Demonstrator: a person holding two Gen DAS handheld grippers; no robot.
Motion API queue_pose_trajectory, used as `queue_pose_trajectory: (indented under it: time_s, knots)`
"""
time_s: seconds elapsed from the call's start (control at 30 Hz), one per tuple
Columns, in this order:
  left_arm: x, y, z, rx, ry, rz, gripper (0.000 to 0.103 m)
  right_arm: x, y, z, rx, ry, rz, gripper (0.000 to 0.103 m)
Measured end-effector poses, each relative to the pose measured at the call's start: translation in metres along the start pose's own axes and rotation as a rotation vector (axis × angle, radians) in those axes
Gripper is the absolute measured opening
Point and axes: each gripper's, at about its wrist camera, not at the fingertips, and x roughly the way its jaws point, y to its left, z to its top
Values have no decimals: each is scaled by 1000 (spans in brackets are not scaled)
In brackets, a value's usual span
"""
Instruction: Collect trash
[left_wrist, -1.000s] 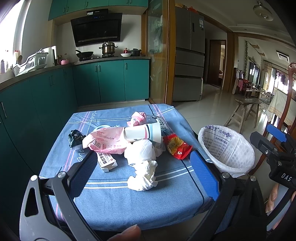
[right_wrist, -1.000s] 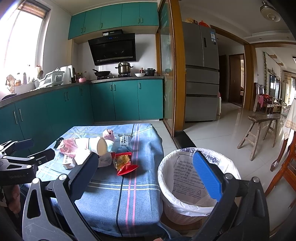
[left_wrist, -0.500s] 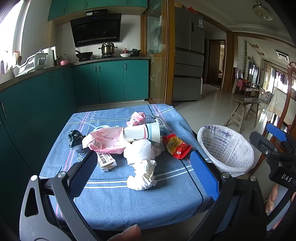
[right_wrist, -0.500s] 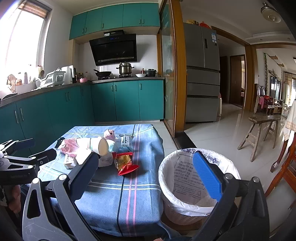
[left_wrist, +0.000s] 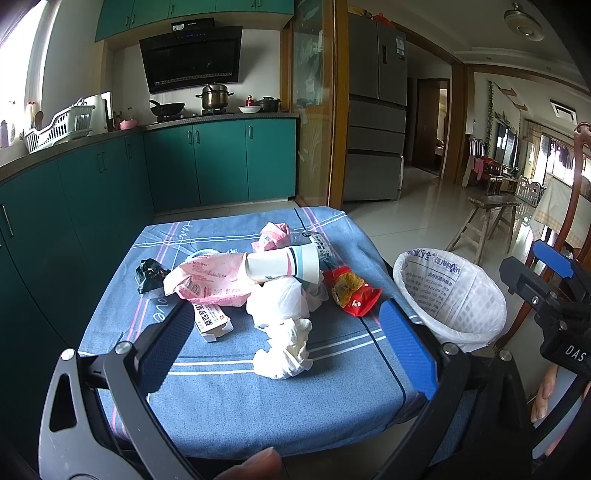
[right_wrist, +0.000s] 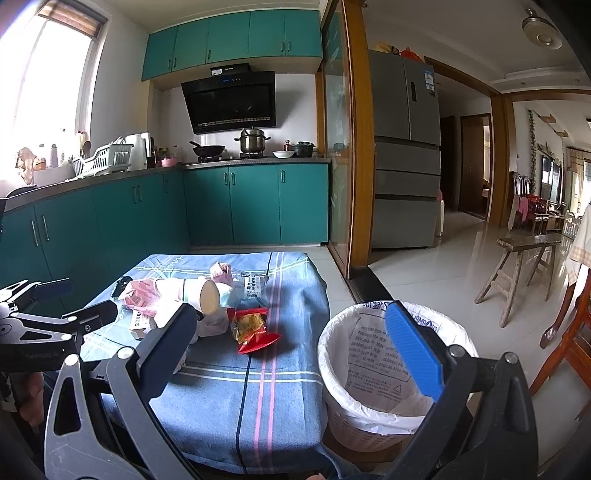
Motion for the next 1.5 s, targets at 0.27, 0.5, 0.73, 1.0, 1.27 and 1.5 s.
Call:
queue_pose_trajectory:
  time_s: [0.27, 0.5, 0.73, 1.0, 1.27, 1.5]
  knots:
    - [-2, 0, 0, 0, 4, -3, 100, 0, 1, 0, -2, 2, 2, 100]
    - [-3, 0, 0, 1, 7, -4, 100, 0, 1, 1, -2, 2, 3, 100]
    - [-2, 0, -1, 1, 9, -3, 100, 0, 1, 1, -3, 2, 2, 100]
    - [-1, 2, -2, -2, 17, -1, 100, 0, 3, 2, -6, 3, 4, 100]
    - [0, 3, -1, -4, 20, -1, 100, -1, 2, 3, 0, -3, 3, 100]
    - [1, 6, -1, -7, 24, 3, 100, 0, 1, 3, 4, -4, -1, 100]
